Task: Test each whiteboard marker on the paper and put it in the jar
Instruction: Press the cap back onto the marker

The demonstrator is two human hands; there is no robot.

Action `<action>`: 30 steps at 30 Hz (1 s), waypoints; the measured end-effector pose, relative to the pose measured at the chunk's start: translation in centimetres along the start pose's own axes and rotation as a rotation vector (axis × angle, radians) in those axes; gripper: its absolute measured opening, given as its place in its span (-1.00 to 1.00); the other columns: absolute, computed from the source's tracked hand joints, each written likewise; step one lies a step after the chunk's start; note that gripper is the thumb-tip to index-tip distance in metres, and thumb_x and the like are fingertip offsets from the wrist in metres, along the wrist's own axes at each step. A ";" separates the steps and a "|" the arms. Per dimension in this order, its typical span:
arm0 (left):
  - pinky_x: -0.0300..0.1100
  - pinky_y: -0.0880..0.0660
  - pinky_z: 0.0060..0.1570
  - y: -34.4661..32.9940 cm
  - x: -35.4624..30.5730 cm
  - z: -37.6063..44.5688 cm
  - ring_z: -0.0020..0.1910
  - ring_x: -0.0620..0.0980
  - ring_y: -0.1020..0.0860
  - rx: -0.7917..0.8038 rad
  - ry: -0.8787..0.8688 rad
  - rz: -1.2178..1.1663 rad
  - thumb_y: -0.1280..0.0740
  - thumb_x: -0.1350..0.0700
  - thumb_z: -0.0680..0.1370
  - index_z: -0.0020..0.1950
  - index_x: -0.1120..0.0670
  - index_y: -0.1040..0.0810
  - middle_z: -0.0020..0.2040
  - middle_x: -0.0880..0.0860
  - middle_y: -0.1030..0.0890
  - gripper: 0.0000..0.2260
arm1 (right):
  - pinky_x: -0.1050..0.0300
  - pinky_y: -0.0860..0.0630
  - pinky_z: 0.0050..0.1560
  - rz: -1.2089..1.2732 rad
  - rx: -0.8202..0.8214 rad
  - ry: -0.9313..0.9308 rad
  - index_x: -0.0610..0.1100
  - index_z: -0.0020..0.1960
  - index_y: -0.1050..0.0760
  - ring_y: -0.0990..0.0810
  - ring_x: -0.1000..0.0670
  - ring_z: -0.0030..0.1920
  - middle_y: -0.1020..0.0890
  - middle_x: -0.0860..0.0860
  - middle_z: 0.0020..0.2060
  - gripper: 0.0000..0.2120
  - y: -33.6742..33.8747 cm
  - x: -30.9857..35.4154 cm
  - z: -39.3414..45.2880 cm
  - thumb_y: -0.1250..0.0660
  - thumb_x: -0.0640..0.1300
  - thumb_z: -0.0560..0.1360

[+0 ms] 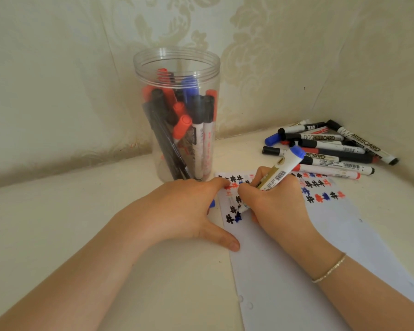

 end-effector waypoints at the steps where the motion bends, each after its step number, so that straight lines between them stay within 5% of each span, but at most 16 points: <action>1: -0.15 -0.52 -0.04 0.0 0.0 0.0 -0.06 -0.08 -0.52 -0.002 0.000 0.002 -0.40 -0.45 0.19 0.42 -0.22 -0.15 -0.19 -0.17 -0.44 -0.11 | 0.29 -0.30 -0.56 -0.020 -0.004 0.016 -0.21 -0.37 -0.32 -0.31 0.08 -0.58 -0.36 -0.03 -0.56 -0.77 -0.1 0.1 -0.1 -0.35 -0.31 0.35; 7: -0.21 -0.50 -0.13 -0.1 0.1 0.0 -0.15 -0.15 -0.49 -0.015 -0.010 -0.008 -0.40 -0.45 0.18 0.42 -0.23 -0.15 -0.21 -0.17 -0.44 -0.11 | 0.33 -0.26 -0.56 -0.013 0.038 0.018 -0.18 -0.39 -0.29 -0.27 0.11 -0.56 -0.34 -0.04 -0.53 -0.72 -0.2 0.0 0.0 -0.35 -0.36 0.36; 13: -0.22 -0.48 -0.24 0.1 0.4 -0.1 -0.37 -0.23 -0.45 -0.073 -0.086 -0.388 -0.41 -0.26 0.37 0.38 -0.24 -0.15 -0.30 -0.09 -0.49 -0.32 | 0.21 -0.33 -0.56 0.590 0.062 -0.022 -0.21 -0.20 -0.42 -0.34 0.04 -0.57 -0.45 -0.12 -0.43 -0.81 2.2 1.0 1.3 -0.43 -0.19 0.38; 17: -0.25 -0.48 0.05 0.1 0.5 0.2 -0.14 -0.17 -0.51 -0.128 -0.123 -0.648 -0.35 0.04 0.53 0.36 -0.20 -0.20 -0.11 -0.07 -0.54 -0.51 | 0.15 -0.50 -0.41 0.927 0.136 -0.131 -0.26 -0.14 -0.50 -0.51 -0.03 -0.45 -0.56 -0.10 -0.35 -0.78 2.4 1.5 1.1 -0.32 -0.09 0.38; 20: -0.18 -0.42 0.21 0.1 0.5 0.5 0.06 -0.14 -0.51 -0.113 -0.139 -0.740 -0.32 0.02 0.55 0.37 -0.17 -0.22 0.02 -0.07 -0.57 -0.55 | 0.18 -0.41 -0.53 0.829 0.152 -0.103 -0.36 -0.15 -0.46 -0.45 -0.04 -0.57 -0.51 -0.14 -0.45 -0.78 2.1 1.4 0.8 -0.26 -0.16 0.43; 23: -0.27 -0.41 0.12 0.0 0.2 0.4 -0.02 -0.26 -0.51 -0.107 -0.148 -0.717 -0.26 -0.24 0.40 0.36 -0.19 -0.22 -0.01 -0.17 -0.56 -0.45 | 0.24 -0.37 -0.58 0.717 0.134 -0.060 -0.49 -0.07 -0.40 -0.42 -0.03 -0.61 -0.54 -0.12 -0.47 -0.76 1.9 1.3 0.9 -0.24 -0.26 0.49; 27: -0.20 -0.44 0.16 -0.2 0.1 0.5 -0.01 -0.22 -0.54 -0.119 -0.168 -0.659 -0.31 0.03 0.56 0.32 -0.21 -0.23 -0.01 -0.23 -0.59 -0.59 | 0.21 -0.39 -0.60 0.653 0.146 -0.039 -0.38 -0.17 -0.43 -0.45 -0.04 -0.60 -0.58 -0.14 -0.40 -0.86 1.7 1.2 0.8 -0.29 -0.28 0.47; 30: -0.18 -0.47 0.15 -0.3 -0.3 0.4 0.03 -0.22 -0.55 -0.141 -0.181 -0.554 -0.30 0.05 0.57 0.31 -0.18 -0.24 0.04 -0.22 -0.60 -0.62 | 0.24 -0.40 -0.58 0.564 0.172 -0.026 -0.33 -0.22 -0.44 -0.44 -0.03 -0.61 -0.56 -0.26 -0.38 -0.86 1.4 1.0 0.8 -0.33 -0.29 0.46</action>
Point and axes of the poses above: each hand's wrist, its own z-axis towards the middle knuckle, its own y-axis out of the back of the hand, x = y × z, the point moved 4 cm from there along z, towards the middle knuckle
